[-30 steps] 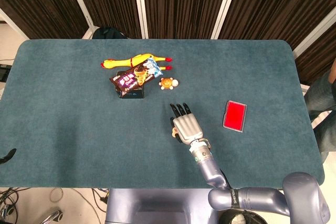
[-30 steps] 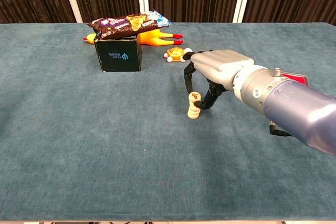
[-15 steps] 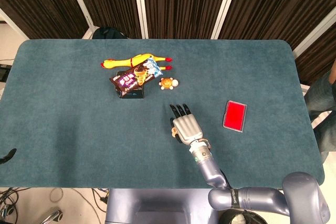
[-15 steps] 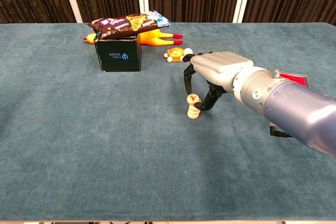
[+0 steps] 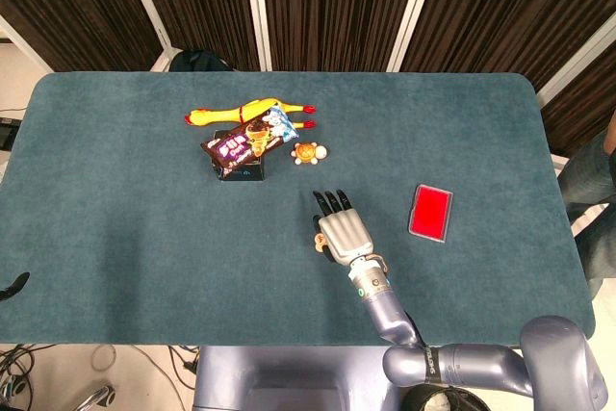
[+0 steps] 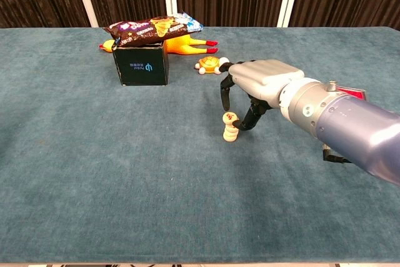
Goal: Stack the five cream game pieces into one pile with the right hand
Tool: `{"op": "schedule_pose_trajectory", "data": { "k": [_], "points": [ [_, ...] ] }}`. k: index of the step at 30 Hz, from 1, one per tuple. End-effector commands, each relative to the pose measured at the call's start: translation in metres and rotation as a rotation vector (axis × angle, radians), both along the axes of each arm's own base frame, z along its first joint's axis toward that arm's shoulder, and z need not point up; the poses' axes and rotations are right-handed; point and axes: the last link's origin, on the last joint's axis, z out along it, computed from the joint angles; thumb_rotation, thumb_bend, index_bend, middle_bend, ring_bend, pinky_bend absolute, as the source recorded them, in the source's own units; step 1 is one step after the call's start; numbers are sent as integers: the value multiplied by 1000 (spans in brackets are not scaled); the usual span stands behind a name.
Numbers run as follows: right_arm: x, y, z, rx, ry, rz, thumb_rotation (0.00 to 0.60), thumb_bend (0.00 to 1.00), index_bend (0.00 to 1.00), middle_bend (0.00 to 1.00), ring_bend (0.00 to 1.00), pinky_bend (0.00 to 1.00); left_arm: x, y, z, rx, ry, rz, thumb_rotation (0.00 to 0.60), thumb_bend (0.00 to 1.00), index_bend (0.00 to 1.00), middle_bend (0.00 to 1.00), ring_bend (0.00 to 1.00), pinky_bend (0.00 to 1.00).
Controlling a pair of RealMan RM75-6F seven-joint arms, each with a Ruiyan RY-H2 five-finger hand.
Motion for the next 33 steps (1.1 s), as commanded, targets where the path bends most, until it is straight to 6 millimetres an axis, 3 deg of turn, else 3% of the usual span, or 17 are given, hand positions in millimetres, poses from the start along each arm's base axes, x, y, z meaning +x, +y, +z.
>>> {"op": "schedule_pose_trajectory", "data": {
  "k": [1,5,12,16,22,26,33],
  "points": [
    [-2,4,6,-2,9,7,600,379,469,0,0,0,0,0,0,0,1,0,600,168,152,0,0,71],
    [-7,9,20,-19,19,1,600,379,463,0,0,0,0,0,0,-1,2,0,600,168,152,0,0,72],
    [-30,27,71,-68,-9,-19,600,379,361,0,0,0,1,-1,0,0,2,-5,600,168,152,0,0,72],
    [-61,46,116,-152,-75,-76,600,379,276,0,0,0,2,-1,0,4,-2,-7,600,168,152,0,0,72],
    [-129,90,177,-293,-130,-176,600,378,199,0,0,0,3,-1,-1,2,0,-9,600,168,152,0,0,72],
    [-162,121,198,-373,-95,-172,600,379,186,0,0,0,4,-1,-1,5,1,-10,600,168,152,0,0,72],
    [-194,157,206,-417,-58,-187,600,375,144,0,0,0,5,-2,-1,6,8,-15,600,168,152,0,0,72]
  ]
}}
